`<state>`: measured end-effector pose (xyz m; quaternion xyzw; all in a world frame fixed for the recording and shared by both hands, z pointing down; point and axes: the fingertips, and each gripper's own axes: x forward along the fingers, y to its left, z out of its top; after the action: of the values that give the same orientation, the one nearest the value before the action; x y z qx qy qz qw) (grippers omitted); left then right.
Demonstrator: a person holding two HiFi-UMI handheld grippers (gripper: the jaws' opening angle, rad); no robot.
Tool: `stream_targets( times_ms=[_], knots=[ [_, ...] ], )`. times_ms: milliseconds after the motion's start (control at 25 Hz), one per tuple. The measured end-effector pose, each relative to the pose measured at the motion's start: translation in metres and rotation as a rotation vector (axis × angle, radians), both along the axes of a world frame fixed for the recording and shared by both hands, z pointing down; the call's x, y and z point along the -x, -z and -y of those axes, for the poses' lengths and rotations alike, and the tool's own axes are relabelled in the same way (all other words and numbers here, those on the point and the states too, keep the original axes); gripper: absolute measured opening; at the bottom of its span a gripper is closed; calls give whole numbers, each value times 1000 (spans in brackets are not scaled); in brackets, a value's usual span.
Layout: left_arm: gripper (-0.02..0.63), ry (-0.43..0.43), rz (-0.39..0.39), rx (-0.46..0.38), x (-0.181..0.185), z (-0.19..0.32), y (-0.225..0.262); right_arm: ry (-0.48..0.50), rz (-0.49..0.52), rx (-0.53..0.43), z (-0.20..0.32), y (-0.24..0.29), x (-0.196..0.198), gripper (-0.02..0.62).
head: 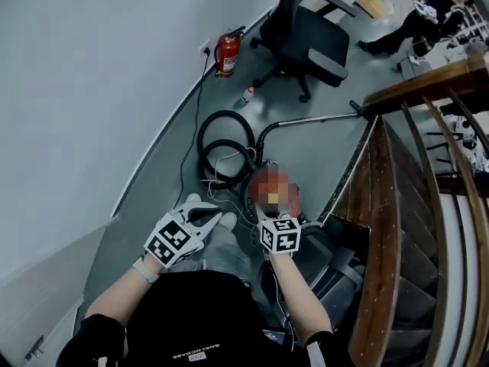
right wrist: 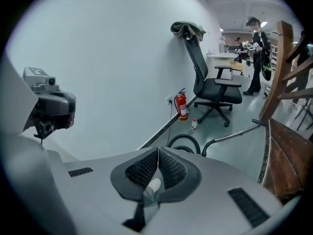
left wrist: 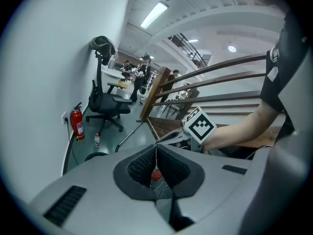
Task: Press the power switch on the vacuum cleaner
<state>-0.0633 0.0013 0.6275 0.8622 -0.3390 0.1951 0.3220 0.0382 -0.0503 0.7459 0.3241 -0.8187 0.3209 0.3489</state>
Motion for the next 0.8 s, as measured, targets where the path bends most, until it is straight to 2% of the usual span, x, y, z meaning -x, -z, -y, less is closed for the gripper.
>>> stream_targets(
  times_ms=[360,640,800],
  knots=[
    [15,-108,-32,-59,-28,19,51,-145,79,-88,-2,92,-24,26],
    [15,-210,-60,-113,-68,38,86,-289,147,-157,-4,149,-52,26],
    [15,-253,-84,-132,-90,42,104,-336,168,-219,-8,180,-67,26]
  ],
)
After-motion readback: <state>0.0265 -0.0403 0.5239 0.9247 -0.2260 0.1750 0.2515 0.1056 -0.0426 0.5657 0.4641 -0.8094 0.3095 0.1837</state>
